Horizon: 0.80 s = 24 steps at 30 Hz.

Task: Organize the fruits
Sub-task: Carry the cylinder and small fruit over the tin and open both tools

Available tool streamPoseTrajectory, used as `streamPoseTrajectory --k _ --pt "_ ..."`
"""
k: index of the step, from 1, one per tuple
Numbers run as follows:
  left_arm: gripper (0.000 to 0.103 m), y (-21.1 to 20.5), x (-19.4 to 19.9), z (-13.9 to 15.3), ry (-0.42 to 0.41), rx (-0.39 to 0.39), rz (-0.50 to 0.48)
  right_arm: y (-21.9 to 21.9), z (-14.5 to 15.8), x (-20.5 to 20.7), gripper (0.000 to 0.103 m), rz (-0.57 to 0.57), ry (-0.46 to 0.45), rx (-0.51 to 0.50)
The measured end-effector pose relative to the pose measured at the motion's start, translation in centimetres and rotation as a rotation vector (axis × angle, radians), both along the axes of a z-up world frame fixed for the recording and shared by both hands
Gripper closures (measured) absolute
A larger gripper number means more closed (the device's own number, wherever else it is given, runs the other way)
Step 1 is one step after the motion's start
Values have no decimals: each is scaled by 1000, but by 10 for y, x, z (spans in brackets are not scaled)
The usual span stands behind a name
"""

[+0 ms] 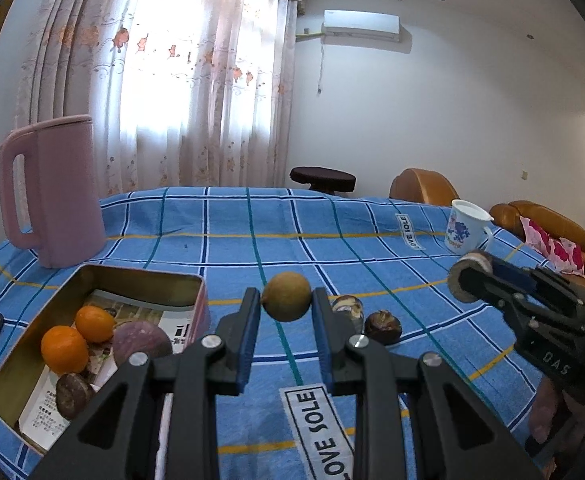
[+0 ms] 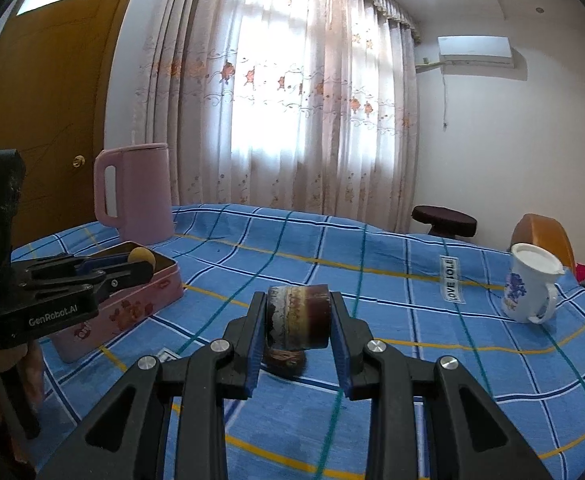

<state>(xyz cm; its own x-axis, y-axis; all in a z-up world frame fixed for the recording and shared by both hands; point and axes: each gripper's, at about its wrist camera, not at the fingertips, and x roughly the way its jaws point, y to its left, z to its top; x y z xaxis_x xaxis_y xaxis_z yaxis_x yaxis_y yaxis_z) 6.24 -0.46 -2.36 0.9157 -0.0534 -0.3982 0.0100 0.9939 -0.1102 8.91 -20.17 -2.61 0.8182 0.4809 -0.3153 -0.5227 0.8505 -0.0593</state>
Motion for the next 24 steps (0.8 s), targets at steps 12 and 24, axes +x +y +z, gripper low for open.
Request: streamPoseTrajectory --k 12,24 --pt "76 32 -15 6 2 -10 61 64 16 1 72 142 19 5" --pt "76 83 -24 0 32 -39 151 128 12 -1 72 264 55 -35"
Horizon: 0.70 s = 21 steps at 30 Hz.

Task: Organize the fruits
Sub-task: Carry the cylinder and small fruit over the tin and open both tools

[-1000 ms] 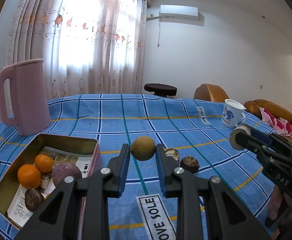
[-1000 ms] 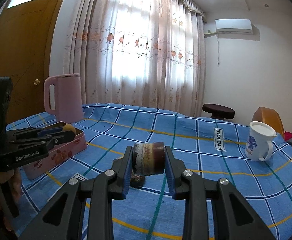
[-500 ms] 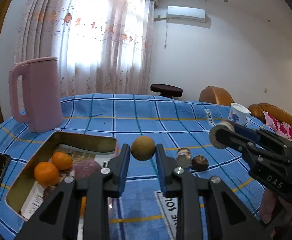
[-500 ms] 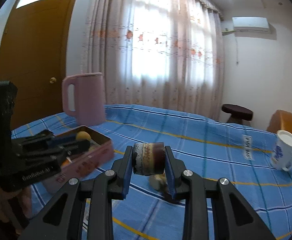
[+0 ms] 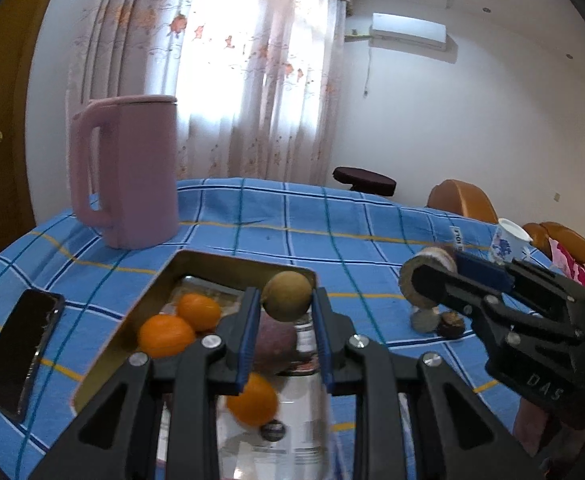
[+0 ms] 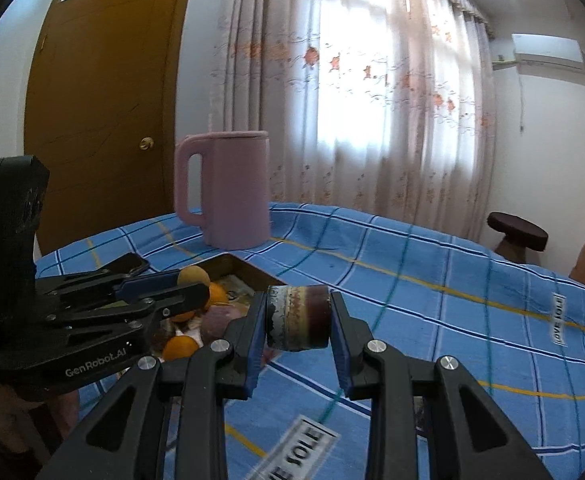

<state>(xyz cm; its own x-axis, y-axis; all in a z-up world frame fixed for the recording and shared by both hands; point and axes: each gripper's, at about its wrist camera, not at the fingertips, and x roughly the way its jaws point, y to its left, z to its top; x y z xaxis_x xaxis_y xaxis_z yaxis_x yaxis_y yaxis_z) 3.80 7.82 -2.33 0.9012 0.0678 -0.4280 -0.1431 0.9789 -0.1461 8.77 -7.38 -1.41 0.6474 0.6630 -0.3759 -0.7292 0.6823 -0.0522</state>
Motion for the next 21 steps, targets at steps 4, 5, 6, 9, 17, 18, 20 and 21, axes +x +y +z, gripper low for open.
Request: streamPoseTrajectory --k 4,5,6,9,17,18,20,21 --pt "76 18 -5 1 2 -15 32 18 -3 -3 72 33 1 -24" --pt "76 25 -6 1 3 -20 44 23 -3 -4 72 43 1 -30" --pt "76 29 -7 2 4 -23 54 28 -3 -5 72 53 3 -34" --pt "76 43 -9 1 17 -30 77 38 -4 -7 72 76 12 -40" --pt "76 59 -10 -12 74 -40 91 69 -17 -25 71 163 30 -97" --pt "76 59 -10 -13 78 -40 90 71 -19 -26 71 170 32 -106" --pt "76 60 -11 -15 86 -37 90 76 -23 -29 71 184 39 -122" --pt "76 60 -12 -15 91 -35 89 78 -25 -30 71 189 42 -128"
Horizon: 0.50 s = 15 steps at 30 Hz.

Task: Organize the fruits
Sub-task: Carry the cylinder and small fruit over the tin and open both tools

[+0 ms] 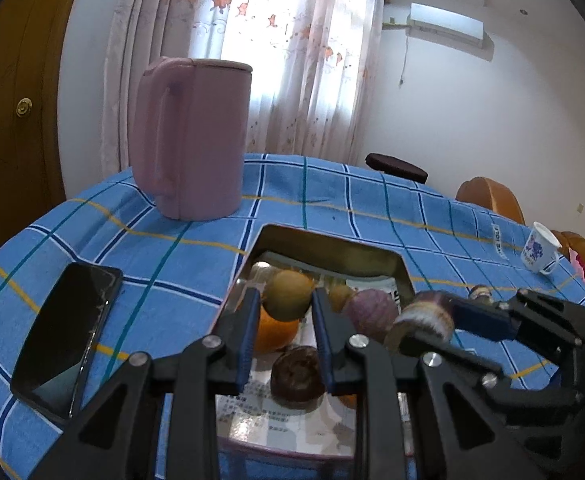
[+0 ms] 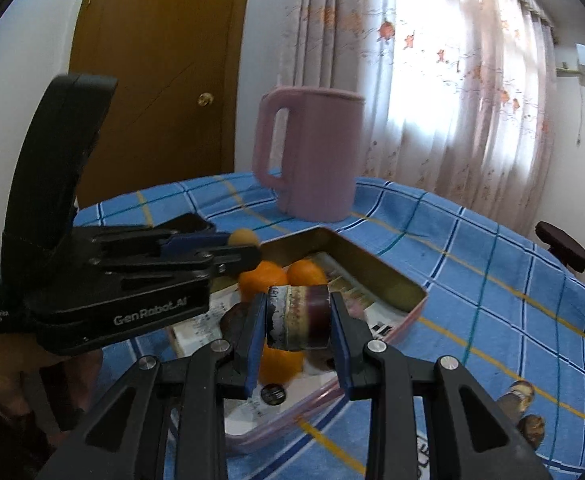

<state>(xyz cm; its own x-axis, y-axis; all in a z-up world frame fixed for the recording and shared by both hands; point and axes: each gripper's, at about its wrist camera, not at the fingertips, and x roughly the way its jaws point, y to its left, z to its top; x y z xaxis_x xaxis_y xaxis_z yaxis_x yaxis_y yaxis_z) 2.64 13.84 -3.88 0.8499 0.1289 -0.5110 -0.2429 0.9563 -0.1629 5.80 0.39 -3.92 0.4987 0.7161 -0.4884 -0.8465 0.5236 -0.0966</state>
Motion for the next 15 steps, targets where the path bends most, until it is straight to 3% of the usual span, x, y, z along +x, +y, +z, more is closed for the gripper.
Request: streamPoseTrajectory --k 15 --pt "75 3 1 -14 58 8 0 9 -15 1 71 53 77 -71"
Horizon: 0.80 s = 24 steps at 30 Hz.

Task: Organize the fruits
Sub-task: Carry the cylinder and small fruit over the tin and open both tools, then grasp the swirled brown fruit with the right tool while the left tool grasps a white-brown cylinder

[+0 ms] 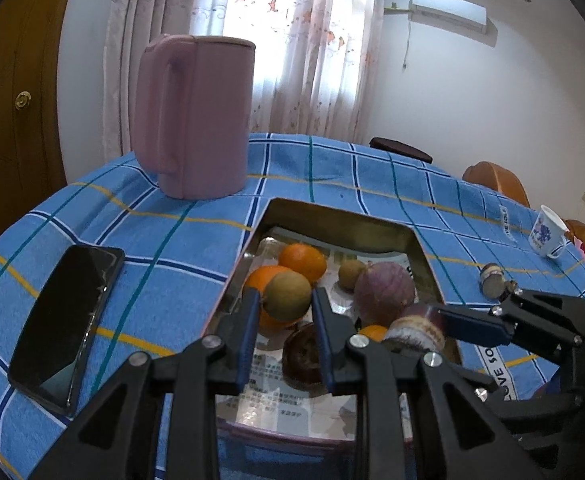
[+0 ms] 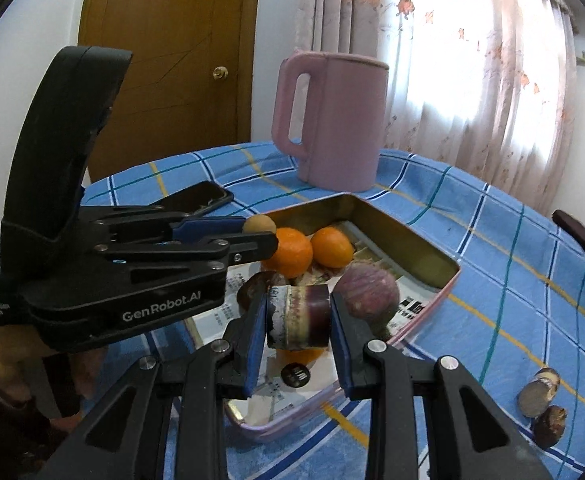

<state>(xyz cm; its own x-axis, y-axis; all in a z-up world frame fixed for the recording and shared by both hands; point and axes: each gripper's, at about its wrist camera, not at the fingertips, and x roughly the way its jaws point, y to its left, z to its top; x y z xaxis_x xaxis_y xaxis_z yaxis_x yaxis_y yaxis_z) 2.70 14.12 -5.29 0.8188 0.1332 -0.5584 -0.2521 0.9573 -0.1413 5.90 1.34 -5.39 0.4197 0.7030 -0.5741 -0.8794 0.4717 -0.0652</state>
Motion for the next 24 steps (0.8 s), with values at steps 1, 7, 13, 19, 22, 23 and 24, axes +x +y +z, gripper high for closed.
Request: streamPoseTrajectory --k 1,7,13,19,22,23,24 --pt "75 0 0 0 2 0 -1 1 0 0 70 3 1 0" --pt "59 -7 -1 4 -1 19 -4 -5 1 -1 51 -2 0 12" --pt "36 -9 -2 8 -11 37 19 -17 5 2 51 -28 -2 37" --pt "30 -19 -2 14 -33 34 2 -46 14 4 51 -83 -36 57" --pt "24 -33 -2 21 -58 42 -25 -75 15 15 51 -150 -52 36" --pt "22 -38 0 23 -61 43 -37 -85 15 20 51 -176 -53 29" --pt "22 -43 1 24 -64 43 -49 -100 14 28 51 -216 -53 22"
